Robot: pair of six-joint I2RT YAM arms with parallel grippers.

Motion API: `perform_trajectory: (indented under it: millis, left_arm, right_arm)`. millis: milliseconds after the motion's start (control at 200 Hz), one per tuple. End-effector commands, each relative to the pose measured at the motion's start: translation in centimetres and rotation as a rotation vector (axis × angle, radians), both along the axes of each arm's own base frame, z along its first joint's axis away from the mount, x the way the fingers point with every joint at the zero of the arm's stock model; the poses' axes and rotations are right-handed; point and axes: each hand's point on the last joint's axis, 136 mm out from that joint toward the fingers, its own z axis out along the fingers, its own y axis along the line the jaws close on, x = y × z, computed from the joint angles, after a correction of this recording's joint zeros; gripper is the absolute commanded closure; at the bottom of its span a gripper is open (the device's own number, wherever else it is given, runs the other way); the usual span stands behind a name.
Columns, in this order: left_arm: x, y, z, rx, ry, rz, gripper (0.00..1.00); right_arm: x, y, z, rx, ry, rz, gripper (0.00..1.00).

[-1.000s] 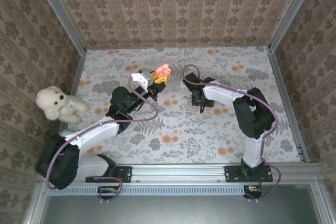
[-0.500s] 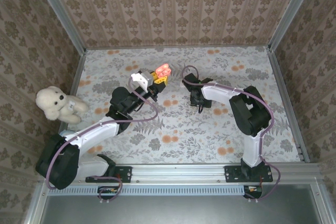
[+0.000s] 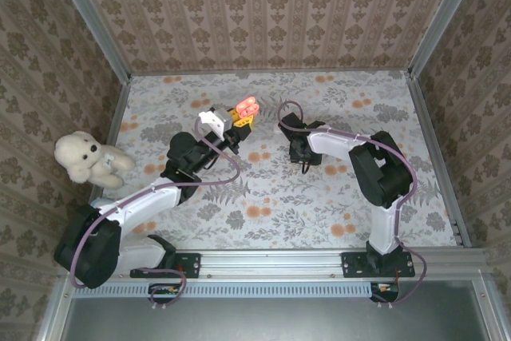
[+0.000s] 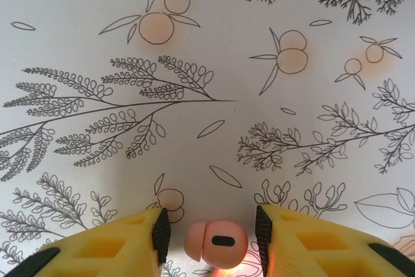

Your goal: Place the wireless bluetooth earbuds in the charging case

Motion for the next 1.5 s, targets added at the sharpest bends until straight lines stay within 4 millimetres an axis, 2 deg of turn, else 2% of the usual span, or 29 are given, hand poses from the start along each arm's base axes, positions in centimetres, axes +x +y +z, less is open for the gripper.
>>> perform_trajectory:
  millis: [0,340,445,480,610,820,1015,1165,1280,1295,1395,1495]
  left_arm:
    - [-0.2,0.4,1.0,-0.04,-0.026,0.001,1.0]
    - [-0.3,0.4,1.3,-0.044,-0.028,-0.004,1.0]
    - [-0.3,0.4,1.4,-0.044,-0.028,-0.006,1.0]
    - [-0.4,0.4,1.5,-0.045,-0.029,-0.006,1.0]
    - [-0.4,0.3,1.4,-0.045,-0.027,-0.009,1.0]
    - [-0.5,0.3,1.7,-0.052,-0.028,-0.013,1.0]
    - [-0.5,0.2,1.8,-0.053,-0.028,-0.019,1.0]
    - [-0.6,0.2,1.8,-0.051,-0.028,-0.02,1.0]
    - [-0.6,0.1,1.8,-0.048,-0.027,-0.02,1.0]
    - [-0.6,0.1,1.9,-0.047,-0.028,-0.02,1.0]
    - [-0.6,0.1,1.9,-0.047,-0.028,-0.022,1.0]
    - [-0.5,0.0,1.9,-0.043,-0.028,-0.021,1.0]
  right_arm:
    - [-1.3,-1.7,-1.5,-0.025,0.054,-0.035,0.59]
    - [-1.3,-2.2,-1.6,-0.018,0.059,0.001,0.7]
    - [-1.2,-1.2,-1.5,0.005,0.067,0.111,0.71]
    - [-0.5,-0.4,-1.3,0.032,0.044,0.162,0.73]
    - [-0.7,1.1,-0.9,0.071,0.057,0.318,0.73]
    - [-2.1,3.1,-0.9,0.119,0.112,0.516,0.72]
    - [-2.8,1.9,-2.1,0.003,0.175,0.523,0.71]
    - [-2.8,1.6,-2.2,-0.004,0.164,0.48,0.71]
    - [-2.6,1.7,-1.0,0.019,0.113,0.447,0.72]
    - [-2.0,2.0,-0.6,0.028,0.08,0.445,0.72]
    - [-1.4,2.1,1.7,0.048,-0.008,0.425,0.72]
    - [-0.7,2.1,4.9,0.07,-0.116,0.406,0.72]
